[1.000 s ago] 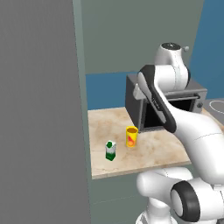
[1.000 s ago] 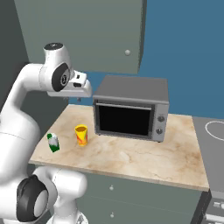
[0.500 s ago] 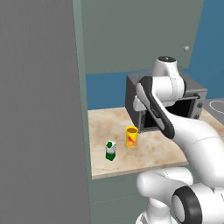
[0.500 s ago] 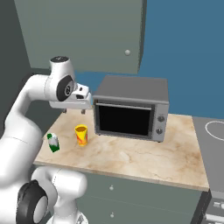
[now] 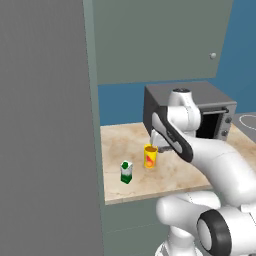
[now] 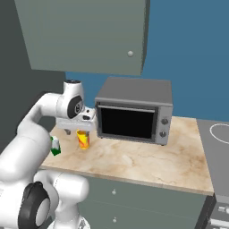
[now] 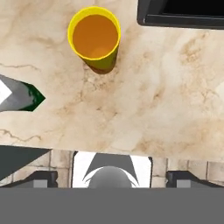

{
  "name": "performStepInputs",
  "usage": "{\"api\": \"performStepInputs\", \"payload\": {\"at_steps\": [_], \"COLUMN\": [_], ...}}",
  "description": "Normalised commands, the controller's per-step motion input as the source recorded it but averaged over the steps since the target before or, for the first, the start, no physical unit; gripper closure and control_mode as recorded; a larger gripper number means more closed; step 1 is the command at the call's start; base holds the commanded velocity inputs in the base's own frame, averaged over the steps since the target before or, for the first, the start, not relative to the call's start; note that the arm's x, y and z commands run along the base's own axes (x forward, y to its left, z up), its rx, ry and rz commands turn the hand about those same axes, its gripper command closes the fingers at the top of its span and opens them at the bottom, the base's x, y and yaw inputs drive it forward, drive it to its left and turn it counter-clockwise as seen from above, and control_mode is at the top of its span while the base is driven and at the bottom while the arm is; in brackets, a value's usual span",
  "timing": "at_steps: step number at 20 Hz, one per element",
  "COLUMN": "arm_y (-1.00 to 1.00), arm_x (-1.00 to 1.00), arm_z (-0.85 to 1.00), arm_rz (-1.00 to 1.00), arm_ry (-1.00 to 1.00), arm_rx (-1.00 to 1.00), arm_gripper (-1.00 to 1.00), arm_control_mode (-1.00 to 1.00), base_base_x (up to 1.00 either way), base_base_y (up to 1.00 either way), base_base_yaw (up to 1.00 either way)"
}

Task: Place the microwavable item in the microwave. Then, close the microwave door and press the start button.

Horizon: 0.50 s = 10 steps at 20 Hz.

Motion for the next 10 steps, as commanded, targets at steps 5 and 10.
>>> {"api": "performStepInputs", "payload": {"at_steps": [5, 10], "arm_y": [0.05, -0.08], "arm_x": [0.03, 0.03], "arm_z": [-0.41, -0.20], "arm_rz": [-0.16, -0.08], "arm_ry": [0.01, -0.09], "arm_rx": [0.00, 0.00], "arm_gripper": [-1.00, -1.00], "arm_control_mode": [-1.00, -1.00], "base_base_x": [0.00, 0.00], "base_base_y": [0.00, 0.00], "base_base_yaw": [0.00, 0.00]}}
